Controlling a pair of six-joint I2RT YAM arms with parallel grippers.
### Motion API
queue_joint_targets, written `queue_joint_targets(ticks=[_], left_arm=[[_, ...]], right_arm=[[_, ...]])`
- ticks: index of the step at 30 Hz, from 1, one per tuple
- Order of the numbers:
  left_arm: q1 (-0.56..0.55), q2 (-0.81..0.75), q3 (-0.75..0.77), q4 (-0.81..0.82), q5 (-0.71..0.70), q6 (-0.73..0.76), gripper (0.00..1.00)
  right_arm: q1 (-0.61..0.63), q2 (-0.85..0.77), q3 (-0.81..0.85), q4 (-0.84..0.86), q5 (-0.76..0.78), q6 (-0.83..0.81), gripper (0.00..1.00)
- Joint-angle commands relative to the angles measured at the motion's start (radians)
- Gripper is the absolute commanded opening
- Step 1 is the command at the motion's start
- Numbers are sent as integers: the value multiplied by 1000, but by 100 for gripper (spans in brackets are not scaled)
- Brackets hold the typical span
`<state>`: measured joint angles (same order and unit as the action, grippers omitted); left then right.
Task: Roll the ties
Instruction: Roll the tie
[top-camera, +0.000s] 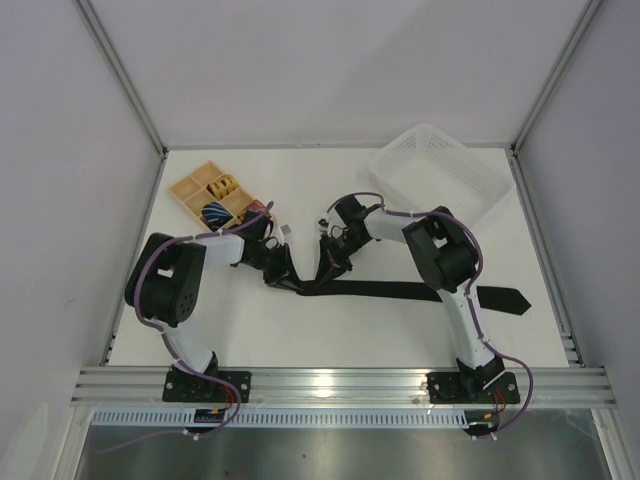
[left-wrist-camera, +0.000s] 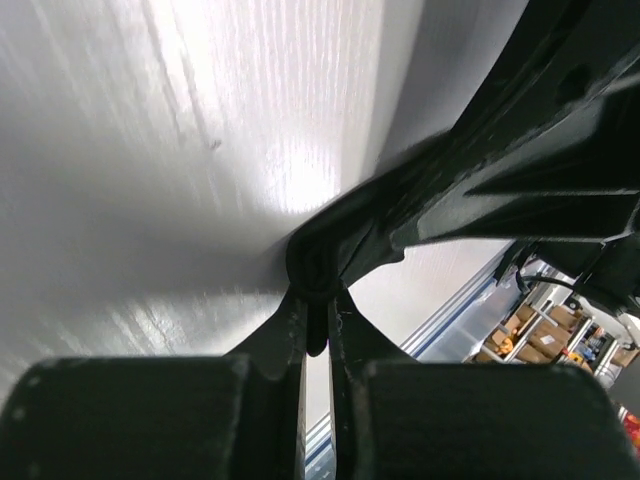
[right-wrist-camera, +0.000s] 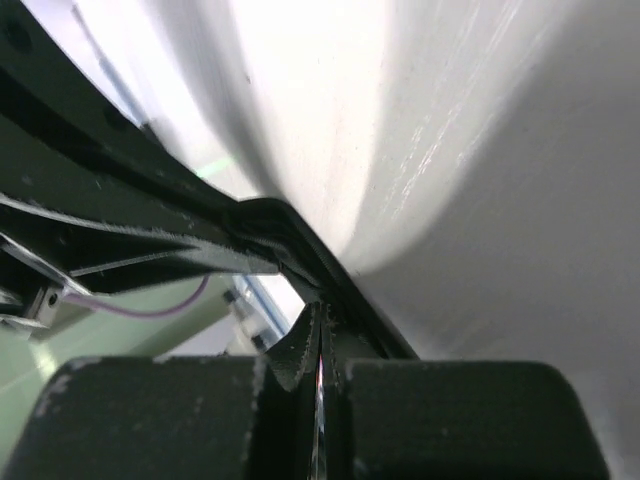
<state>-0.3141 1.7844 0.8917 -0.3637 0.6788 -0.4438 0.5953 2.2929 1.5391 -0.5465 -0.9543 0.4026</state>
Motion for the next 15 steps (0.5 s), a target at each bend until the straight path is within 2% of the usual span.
queue_joint_targets(ticks=[1,5,15], left_arm=[[-6,-68,-53,49,-27,-47,1],[-6,-97,-77,81,-30,-70,1],[-8,-152,-131,140,-53,-142,0]], right_arm=[[4,-84,13,52,155,47,0],[11,-154,9,48,210,67,0],[35,-177,-31,34,210,56,0]])
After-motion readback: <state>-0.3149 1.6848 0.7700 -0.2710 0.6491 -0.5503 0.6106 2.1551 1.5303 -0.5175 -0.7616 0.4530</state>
